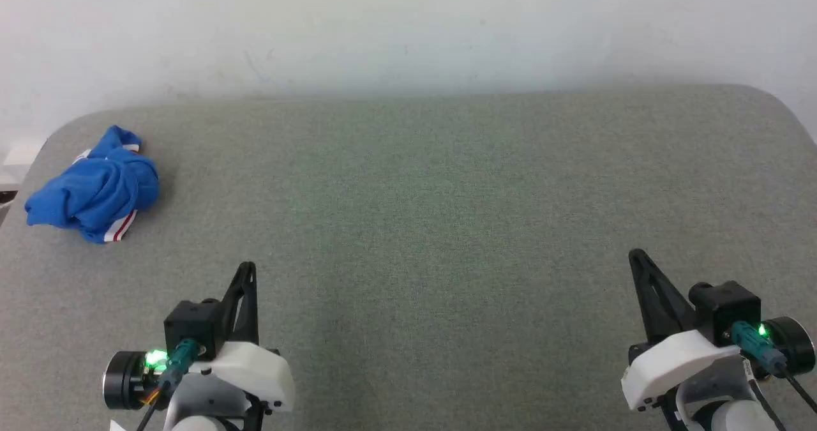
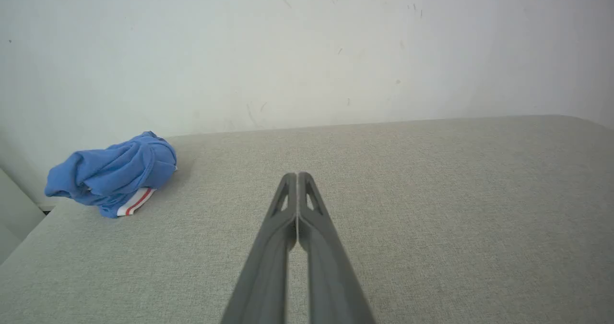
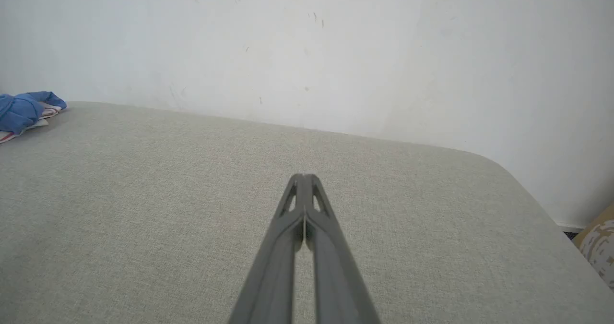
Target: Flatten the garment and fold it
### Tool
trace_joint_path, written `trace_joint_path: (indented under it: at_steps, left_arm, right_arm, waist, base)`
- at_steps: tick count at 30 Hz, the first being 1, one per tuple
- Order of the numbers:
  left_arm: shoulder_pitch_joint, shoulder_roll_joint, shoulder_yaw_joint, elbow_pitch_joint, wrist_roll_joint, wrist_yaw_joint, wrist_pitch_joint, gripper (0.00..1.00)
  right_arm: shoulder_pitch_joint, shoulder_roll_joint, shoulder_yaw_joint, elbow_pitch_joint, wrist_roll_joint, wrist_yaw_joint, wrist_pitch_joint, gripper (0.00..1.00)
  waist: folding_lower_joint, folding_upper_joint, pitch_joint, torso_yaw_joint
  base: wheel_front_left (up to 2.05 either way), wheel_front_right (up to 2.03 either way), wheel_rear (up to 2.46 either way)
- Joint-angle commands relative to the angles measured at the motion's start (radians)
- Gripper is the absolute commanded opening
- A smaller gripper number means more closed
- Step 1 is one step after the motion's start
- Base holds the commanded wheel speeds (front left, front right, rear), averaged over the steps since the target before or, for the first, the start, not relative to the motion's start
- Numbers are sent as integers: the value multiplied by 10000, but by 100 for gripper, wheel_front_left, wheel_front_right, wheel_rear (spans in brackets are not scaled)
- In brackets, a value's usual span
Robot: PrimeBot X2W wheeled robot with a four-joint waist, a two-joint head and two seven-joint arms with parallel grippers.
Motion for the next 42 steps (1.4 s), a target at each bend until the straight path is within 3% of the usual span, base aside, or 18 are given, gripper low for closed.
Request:
trace_joint_path:
  at_steps: [1, 39, 40, 41, 42]
  left_arm:
    - [13, -22, 41, -57, 66, -12, 3, 0]
    - [13, -22, 41, -57, 66, -12, 3, 0]
    - [1, 0, -4, 4, -2, 1, -4, 100]
    - [1, 0, -9, 8, -3, 2, -5, 0]
    - [1, 0, -12, 11, -3, 2, -6, 0]
  right_arm:
    - [-57, 38, -1, -57, -76, -21, 5, 0]
    - [-57, 38, -1, -57, -76, -21, 5, 0]
    - [0, -2, -1, 6, 4, 0, -3, 100]
    - [2, -4, -1, 15, 7, 0, -5, 0]
    - [2, -8, -2, 21, 7, 0, -5, 0]
  waist:
    - [0, 0, 0, 0]
    - [0, 0, 0, 0]
    - [0, 0, 0, 0]
    - [0, 0, 1, 0]
    - [0, 0, 1, -1]
  base:
    - [0, 0, 0]
    - [0, 0, 0]
    - [0, 0, 0]
    - [0, 0, 0]
    - [0, 0, 0]
